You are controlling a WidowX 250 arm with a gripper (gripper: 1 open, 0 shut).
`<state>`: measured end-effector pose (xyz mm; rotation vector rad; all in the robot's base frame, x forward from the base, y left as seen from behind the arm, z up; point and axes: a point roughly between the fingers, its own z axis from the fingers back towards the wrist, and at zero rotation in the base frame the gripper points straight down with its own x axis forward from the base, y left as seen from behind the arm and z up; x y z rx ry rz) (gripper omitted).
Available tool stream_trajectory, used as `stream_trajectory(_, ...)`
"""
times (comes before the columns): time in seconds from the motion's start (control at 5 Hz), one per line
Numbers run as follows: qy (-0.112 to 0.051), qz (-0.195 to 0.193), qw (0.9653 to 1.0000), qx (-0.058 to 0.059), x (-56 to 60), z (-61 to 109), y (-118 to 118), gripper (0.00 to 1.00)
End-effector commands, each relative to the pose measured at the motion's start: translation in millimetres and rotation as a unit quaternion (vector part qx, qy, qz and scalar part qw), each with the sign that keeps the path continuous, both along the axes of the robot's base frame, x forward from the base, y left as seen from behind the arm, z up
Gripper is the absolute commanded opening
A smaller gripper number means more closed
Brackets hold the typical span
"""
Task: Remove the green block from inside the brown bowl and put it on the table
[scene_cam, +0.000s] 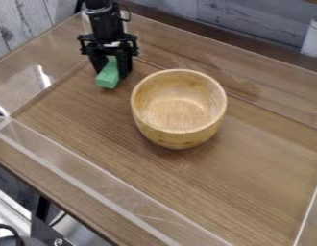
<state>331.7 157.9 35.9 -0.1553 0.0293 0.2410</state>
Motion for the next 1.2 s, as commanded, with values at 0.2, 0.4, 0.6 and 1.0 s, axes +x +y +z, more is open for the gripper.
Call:
stream_trajectory(0.2, -0.043, -0.006, 0.9989, 0.018, 11.8, 35.8, -1.9, 0.0)
stream_trajectory(0.4, -0.052, -0.006, 0.9986, 0.011, 9.6, 51.1, -5.3, 0.0)
stream_trajectory(0.6, -0.072, -0.01, 0.9973, 0.002, 5.2, 79.3, -12.5, 0.0)
stream_trajectory(1.0, -0.057, -0.051, 0.9971, -0.002, -31.2, 76.4, -41.5, 0.0)
